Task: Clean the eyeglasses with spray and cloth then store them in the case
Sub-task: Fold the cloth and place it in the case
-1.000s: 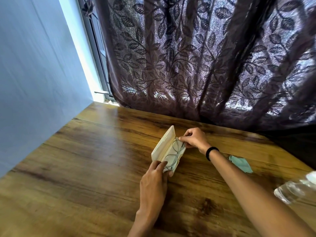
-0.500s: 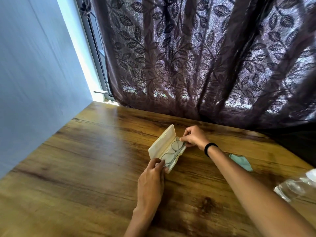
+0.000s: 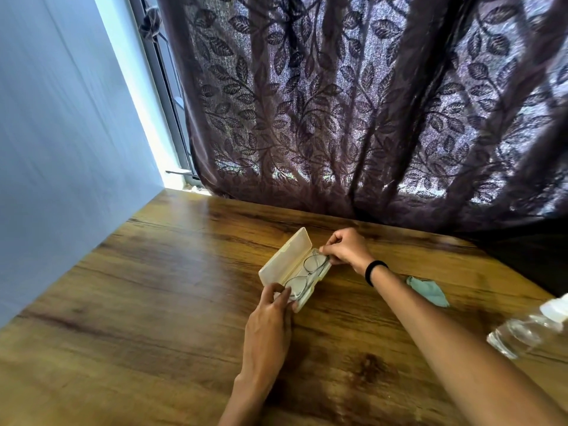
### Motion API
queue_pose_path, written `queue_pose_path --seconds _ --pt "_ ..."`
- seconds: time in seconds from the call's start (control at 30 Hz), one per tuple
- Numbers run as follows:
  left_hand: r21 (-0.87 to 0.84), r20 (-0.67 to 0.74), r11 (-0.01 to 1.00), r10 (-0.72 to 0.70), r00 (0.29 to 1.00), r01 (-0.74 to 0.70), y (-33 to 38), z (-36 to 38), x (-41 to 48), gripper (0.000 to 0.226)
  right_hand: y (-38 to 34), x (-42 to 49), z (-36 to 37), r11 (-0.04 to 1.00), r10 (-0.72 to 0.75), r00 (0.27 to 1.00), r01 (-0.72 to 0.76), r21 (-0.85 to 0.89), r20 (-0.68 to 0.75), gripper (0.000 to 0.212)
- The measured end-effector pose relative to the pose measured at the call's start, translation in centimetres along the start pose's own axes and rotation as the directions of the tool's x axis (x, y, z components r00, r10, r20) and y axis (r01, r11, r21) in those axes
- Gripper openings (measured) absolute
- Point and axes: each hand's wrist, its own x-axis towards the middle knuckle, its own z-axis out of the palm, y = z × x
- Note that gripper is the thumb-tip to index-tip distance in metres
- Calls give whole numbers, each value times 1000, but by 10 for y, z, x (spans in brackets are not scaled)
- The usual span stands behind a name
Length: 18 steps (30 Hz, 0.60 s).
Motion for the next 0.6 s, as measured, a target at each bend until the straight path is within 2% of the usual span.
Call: queue_pose_path --seconds 0.37,0.5,0.6 --pt "-11 -11 1000 13 1000 -13 -2 -4 2 32 0 -4 -11 992 -31 999 33 119 -15 15" --pt "-51 -51 998 43 998 -45 6 -9 10 30 12 -14 -36 976 -86 988 109 188 -125 17" --pt "-58 -78 991 113 991 -117 19 -5 20 29 32 -27 -62 961 -84 961 148 234 -264 16"
